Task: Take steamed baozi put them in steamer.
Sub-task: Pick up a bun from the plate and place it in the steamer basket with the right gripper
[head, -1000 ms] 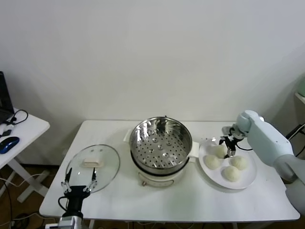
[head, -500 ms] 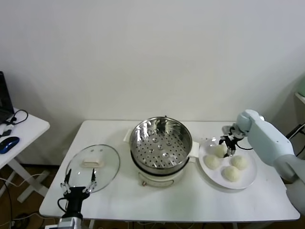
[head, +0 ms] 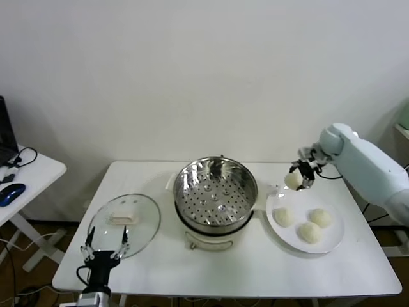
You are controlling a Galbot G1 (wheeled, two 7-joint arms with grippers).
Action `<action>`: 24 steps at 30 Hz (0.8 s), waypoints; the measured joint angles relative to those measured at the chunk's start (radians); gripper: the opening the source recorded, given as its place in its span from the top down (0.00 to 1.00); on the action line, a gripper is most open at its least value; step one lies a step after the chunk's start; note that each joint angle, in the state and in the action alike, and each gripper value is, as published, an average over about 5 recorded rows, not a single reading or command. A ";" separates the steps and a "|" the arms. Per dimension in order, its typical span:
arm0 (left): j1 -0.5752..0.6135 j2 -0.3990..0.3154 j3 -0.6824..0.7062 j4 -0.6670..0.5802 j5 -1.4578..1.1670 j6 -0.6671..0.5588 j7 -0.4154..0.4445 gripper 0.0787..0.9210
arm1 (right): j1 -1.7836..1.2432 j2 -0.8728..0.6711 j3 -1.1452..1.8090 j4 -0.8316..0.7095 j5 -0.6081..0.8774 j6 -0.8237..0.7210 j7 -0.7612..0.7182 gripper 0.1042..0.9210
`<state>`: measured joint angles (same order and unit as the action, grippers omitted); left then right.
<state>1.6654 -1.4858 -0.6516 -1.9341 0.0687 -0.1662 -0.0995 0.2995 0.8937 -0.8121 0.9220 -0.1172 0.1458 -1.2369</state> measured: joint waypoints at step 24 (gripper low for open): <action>0.037 -0.001 0.009 -0.031 0.021 0.003 0.002 0.12 | 0.174 0.183 -0.254 0.378 -0.160 0.139 -0.006 0.24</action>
<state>1.7029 -1.4871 -0.6425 -1.9649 0.0895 -0.1636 -0.0970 0.4734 1.0766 -1.0659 1.2999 -0.2775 0.2845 -1.2427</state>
